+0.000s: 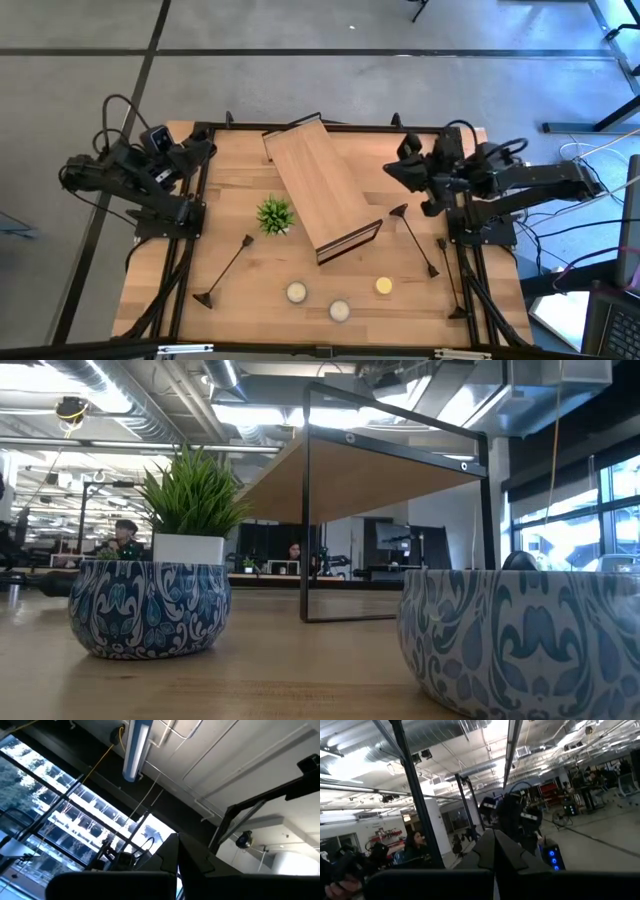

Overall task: Pick & Place candle stick holders
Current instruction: Adjust the shelf on the table

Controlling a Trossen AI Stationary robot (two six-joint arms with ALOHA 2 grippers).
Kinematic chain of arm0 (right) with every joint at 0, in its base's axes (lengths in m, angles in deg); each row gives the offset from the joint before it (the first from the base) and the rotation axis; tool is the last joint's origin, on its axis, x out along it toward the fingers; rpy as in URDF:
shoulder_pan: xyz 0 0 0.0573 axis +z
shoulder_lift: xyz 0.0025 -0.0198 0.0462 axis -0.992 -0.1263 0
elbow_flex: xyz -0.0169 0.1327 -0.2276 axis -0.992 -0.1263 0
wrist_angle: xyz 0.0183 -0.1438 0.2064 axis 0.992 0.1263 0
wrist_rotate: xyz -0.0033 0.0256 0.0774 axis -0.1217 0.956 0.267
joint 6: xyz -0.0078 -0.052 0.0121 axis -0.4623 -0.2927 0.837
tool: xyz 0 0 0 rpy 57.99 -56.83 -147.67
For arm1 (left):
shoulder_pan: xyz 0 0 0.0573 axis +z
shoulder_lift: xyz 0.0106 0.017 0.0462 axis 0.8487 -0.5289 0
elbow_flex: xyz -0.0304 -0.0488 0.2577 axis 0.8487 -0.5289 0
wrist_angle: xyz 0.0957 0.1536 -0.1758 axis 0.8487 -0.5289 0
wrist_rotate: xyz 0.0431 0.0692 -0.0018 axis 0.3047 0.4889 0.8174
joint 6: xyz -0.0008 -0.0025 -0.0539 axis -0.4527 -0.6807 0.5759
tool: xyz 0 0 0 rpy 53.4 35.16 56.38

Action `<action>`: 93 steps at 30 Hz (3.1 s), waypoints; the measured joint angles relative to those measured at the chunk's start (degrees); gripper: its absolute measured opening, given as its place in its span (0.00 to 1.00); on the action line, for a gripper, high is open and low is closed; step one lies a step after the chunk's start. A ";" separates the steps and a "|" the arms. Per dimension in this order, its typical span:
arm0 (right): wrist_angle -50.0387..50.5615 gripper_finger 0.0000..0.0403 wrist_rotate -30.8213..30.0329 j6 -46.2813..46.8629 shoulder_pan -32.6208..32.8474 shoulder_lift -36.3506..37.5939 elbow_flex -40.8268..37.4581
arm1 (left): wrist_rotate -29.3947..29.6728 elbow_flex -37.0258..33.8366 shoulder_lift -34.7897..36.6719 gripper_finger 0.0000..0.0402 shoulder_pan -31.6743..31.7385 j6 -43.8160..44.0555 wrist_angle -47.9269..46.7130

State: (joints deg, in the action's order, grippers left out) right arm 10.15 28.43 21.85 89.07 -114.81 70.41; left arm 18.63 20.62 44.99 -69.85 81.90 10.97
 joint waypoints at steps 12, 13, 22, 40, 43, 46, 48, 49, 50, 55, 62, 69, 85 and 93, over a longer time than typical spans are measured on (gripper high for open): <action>3.76 0.00 -0.02 2.69 0.00 -0.73 0.01 | -3.02 -0.08 -0.63 0.00 0.01 4.49 -0.45; 3.77 0.00 -0.02 2.76 0.00 -0.73 0.01 | -3.56 -0.08 -0.84 0.00 0.00 4.79 -0.48; 3.78 0.00 -0.04 2.80 0.00 -0.73 0.02 | -7.75 -0.08 -3.30 0.01 -0.06 5.94 -0.54; 19.38 0.00 -5.52 12.19 0.02 -0.71 0.00 | 2.49 -0.08 -2.85 0.23 0.56 1.72 -25.39; 29.71 0.03 -8.63 19.59 0.02 -0.73 0.00 | 7.15 -0.10 -2.80 0.23 2.38 9.45 -36.76; 39.65 0.06 -10.50 27.53 0.02 -0.73 0.00 | 9.28 -0.10 -3.19 0.23 4.96 16.48 -45.09; 44.99 0.08 -11.08 31.73 0.01 -0.73 0.00 | 10.11 -0.10 -3.85 0.23 7.12 20.44 -49.42; 47.38 0.08 -11.22 33.43 0.00 -0.73 0.00 | 10.24 -0.10 -4.37 0.23 8.26 21.47 -50.87; 49.73 0.09 -11.48 34.90 0.02 -0.73 0.00 | 10.21 -0.10 -4.85 0.22 9.37 22.16 -52.16; 59.93 0.09 -12.09 40.48 0.00 -1.80 0.00 | 5.93 -0.10 -8.93 0.11 15.61 24.34 -57.65; 64.35 0.09 -9.61 44.00 -2.21 -5.53 0.00 | -6.16 -0.38 -19.04 0.00 24.32 29.18 -59.07; 65.08 0.08 -2.98 41.94 -5.55 -11.26 0.00 | -7.73 -0.40 -25.29 0.00 29.46 33.11 -57.99; 60.97 0.01 -0.06 36.91 -6.75 -19.44 -0.02 | -11.89 -0.40 -34.38 0.00 41.53 29.01 -55.01; 60.05 0.00 2.21 36.91 -6.75 -19.48 -0.02 | -18.87 0.56 -43.79 0.00 45.13 28.50 -42.03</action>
State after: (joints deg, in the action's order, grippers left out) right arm 70.20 30.64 58.76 82.32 -134.29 70.39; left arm -0.24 21.18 1.20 -24.72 110.40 -31.06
